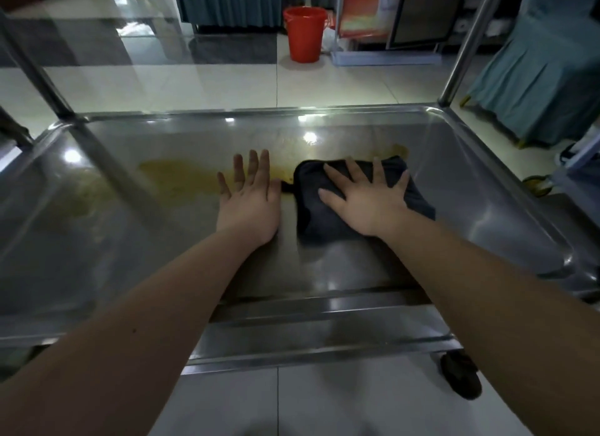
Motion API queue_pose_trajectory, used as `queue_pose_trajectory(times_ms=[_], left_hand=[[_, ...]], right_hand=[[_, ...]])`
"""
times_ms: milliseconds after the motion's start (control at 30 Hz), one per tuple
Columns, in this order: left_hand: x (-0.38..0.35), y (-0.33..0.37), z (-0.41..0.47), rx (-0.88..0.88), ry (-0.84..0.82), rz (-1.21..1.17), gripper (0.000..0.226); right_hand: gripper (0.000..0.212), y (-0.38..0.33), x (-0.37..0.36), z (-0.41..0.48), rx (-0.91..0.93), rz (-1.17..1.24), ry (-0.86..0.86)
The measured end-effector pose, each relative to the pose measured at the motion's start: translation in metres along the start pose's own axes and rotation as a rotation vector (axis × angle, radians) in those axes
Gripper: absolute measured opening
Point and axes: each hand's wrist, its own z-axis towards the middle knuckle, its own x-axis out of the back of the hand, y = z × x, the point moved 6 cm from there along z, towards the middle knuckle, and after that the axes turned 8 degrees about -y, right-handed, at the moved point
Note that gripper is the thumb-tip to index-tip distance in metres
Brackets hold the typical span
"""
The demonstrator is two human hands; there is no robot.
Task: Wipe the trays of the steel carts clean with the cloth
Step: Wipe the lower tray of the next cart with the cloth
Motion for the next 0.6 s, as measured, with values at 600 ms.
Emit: queue_pose_trajectory(times_ms=[600], left_hand=[[0.003,0.008,-0.007,-0.012,-0.019,0.087,0.054]], right_hand=[[0.070,-0.001,-0.002,-0.042,0.051,0.000,-0.105]])
